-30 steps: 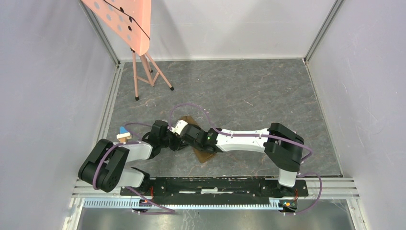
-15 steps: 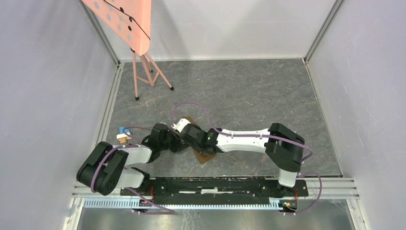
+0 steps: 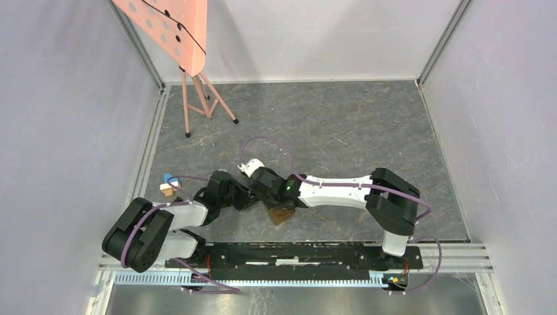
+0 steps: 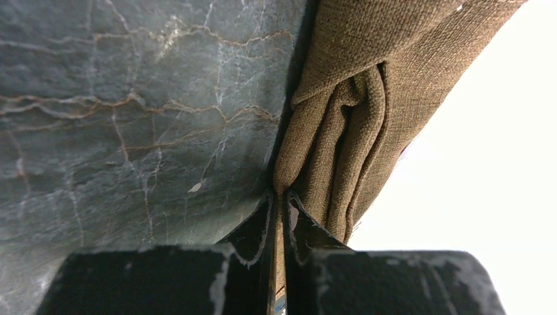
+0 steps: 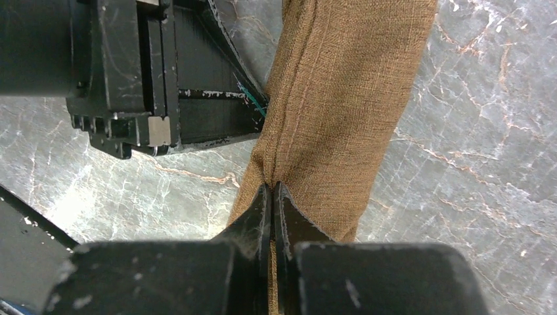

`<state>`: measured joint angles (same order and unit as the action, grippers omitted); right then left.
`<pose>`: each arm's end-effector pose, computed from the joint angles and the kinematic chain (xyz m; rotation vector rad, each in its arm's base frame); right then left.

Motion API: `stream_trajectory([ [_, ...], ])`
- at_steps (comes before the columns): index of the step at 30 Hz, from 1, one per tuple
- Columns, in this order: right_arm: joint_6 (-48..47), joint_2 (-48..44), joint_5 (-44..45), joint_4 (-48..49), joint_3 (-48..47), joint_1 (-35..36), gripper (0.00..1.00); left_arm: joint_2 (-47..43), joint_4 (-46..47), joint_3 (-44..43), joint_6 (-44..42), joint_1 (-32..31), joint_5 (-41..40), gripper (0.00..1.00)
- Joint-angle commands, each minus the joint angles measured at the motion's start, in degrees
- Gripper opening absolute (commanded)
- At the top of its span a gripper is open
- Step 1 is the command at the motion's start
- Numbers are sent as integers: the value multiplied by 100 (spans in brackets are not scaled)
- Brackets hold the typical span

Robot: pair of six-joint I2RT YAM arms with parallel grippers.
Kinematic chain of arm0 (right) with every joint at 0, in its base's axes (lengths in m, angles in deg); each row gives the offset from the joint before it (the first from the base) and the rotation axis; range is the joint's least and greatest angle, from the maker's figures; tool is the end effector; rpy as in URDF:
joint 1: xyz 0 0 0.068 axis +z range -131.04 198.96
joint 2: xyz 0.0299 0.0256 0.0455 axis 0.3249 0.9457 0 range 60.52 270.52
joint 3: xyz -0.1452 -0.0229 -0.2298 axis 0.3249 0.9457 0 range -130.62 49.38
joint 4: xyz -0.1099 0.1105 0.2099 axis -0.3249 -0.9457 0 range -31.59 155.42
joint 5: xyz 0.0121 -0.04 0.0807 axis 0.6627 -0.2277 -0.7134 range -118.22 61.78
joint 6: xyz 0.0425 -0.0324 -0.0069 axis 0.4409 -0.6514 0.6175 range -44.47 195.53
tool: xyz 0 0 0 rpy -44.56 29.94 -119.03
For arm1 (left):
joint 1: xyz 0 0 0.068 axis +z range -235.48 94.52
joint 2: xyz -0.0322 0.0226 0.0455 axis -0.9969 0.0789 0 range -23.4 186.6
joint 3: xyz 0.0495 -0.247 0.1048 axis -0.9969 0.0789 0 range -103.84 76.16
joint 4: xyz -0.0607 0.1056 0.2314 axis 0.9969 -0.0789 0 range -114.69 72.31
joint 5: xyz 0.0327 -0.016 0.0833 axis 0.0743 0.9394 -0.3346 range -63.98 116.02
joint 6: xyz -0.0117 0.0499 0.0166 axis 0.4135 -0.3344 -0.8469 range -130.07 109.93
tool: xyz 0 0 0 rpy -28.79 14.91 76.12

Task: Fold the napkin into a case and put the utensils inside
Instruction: Smooth out the smaller rectangle-folded napkin at the center of the board.

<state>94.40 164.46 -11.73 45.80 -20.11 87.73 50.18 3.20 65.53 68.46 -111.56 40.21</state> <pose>0.1481 0.3533 0.1931 -0.9408 2.2984 0.2978 0.1675 -0.0917 0.1031 -1.0174 2.3912 -1.1104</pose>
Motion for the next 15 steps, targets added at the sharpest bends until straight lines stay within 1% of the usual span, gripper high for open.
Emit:
stream_trajectory([
  [1,482,-184,-248,583,273,-72,0,-22,-532,141,139,-36,-476,2],
  [8,684,-86,-300,1173,877,-186,0,-3,-533,175,146,-79,-549,2],
  [10,691,-106,-306,1367,1087,-214,0,-22,-562,201,85,-79,-528,6],
  [12,705,-127,-337,1495,1258,-240,0,-123,-808,190,-60,-81,-564,9],
  [15,720,-144,-402,1600,1430,-309,0,-515,-1510,96,-399,-72,-638,15],
])
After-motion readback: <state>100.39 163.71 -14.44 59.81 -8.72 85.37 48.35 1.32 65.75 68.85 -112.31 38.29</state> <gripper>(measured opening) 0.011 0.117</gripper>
